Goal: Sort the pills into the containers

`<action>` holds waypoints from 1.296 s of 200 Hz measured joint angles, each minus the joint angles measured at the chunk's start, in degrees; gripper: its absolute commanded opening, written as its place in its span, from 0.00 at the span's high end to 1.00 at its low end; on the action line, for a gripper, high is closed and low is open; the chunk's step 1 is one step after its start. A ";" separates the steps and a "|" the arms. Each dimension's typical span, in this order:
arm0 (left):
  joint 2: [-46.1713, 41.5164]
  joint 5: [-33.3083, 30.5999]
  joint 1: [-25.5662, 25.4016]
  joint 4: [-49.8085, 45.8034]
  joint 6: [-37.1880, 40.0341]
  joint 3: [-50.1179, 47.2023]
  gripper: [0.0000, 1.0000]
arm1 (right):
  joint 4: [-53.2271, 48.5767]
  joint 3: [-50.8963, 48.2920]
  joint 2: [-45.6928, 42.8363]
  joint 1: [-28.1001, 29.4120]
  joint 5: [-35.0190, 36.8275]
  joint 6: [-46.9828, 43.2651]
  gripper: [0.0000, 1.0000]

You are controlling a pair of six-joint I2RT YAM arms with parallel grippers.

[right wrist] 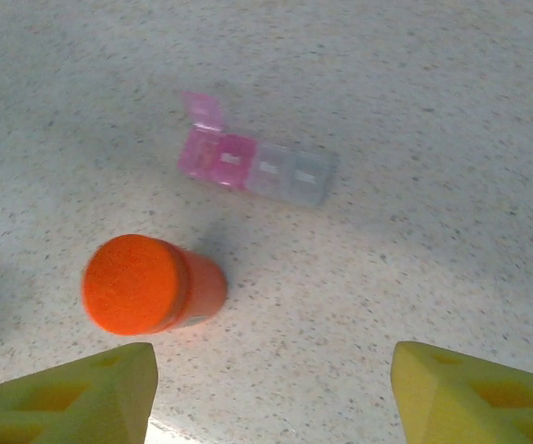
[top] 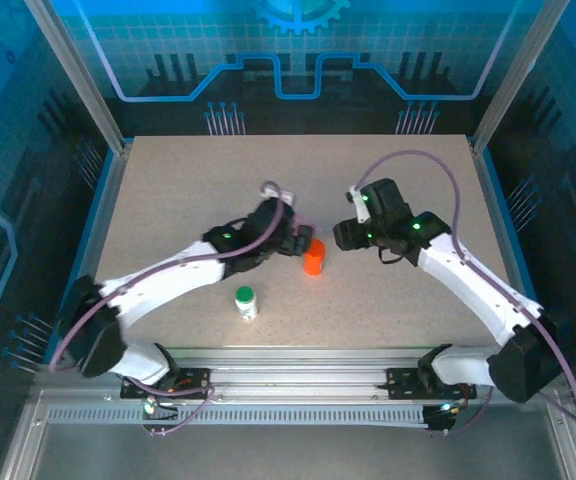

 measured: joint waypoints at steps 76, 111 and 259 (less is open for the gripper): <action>-11.23 0.22 7.13 2.78 -4.33 -14.34 0.06 | -7.28 12.55 19.30 10.43 1.57 -3.37 0.28; -11.56 0.70 7.17 4.17 -4.35 -14.69 0.06 | -9.53 15.08 24.46 10.54 3.13 -3.37 0.29; -11.58 2.21 7.28 5.99 -4.33 -15.98 0.06 | -10.36 17.44 29.03 10.47 2.45 -3.43 0.50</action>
